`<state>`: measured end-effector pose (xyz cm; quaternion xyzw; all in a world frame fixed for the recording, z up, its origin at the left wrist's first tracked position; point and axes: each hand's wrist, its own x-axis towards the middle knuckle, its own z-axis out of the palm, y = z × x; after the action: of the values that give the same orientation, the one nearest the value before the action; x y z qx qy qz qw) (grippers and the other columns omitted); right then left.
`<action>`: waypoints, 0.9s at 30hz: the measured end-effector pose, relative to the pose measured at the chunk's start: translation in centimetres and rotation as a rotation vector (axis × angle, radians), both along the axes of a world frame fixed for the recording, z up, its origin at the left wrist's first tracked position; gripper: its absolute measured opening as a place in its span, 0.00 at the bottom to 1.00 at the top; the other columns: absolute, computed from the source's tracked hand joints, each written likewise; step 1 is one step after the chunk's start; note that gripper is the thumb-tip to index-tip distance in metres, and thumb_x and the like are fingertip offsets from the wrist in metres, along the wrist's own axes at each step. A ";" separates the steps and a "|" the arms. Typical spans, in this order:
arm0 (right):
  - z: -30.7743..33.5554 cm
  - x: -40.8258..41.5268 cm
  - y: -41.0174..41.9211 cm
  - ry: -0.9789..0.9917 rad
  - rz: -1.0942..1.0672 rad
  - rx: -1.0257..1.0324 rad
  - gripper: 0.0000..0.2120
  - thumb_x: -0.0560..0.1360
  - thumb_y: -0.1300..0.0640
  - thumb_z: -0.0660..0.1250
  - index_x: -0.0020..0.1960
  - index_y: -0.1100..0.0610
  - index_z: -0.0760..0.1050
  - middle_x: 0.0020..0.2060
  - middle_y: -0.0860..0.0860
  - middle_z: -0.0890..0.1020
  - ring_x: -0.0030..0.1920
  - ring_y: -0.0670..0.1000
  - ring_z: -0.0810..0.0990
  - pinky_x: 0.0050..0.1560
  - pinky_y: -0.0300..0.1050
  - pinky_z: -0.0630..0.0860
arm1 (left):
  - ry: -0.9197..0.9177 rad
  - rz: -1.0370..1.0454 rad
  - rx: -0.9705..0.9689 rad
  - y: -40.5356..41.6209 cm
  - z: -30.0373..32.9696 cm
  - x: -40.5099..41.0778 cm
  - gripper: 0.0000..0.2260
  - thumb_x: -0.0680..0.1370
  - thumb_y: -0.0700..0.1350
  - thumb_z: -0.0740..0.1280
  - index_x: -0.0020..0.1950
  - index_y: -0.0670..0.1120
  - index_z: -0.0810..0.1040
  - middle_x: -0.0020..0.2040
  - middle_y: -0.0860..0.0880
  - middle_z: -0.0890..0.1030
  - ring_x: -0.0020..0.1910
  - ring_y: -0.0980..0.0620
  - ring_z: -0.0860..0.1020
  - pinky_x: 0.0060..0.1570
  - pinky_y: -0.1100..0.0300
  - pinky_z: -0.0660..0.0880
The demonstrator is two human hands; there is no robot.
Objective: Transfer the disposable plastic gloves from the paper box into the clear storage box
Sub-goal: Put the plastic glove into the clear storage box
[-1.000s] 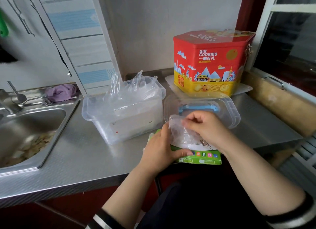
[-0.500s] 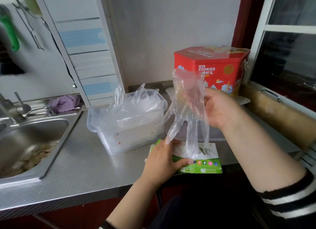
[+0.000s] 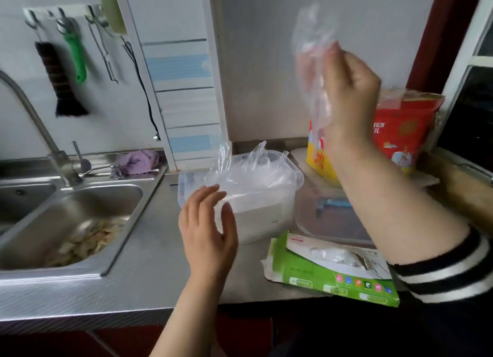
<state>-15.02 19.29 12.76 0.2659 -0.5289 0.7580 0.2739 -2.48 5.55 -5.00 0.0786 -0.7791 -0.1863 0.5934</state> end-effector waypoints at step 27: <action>-7.6 -6.1 -7.9 -1.057 0.621 0.210 0.10 0.77 0.63 0.56 0.44 0.56 0.75 0.24 0.47 0.72 0.21 0.43 0.69 0.24 0.33 0.67 | -1.653 0.043 -0.169 -6.2 8.1 -7.4 0.14 0.81 0.44 0.56 0.60 0.40 0.76 0.62 0.43 0.77 0.52 0.46 0.75 0.50 0.58 0.66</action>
<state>-21.14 11.41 5.13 0.0218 -0.5627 0.7754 -0.2858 -9.89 -0.68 3.13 0.1602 -0.9736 0.0022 -0.1629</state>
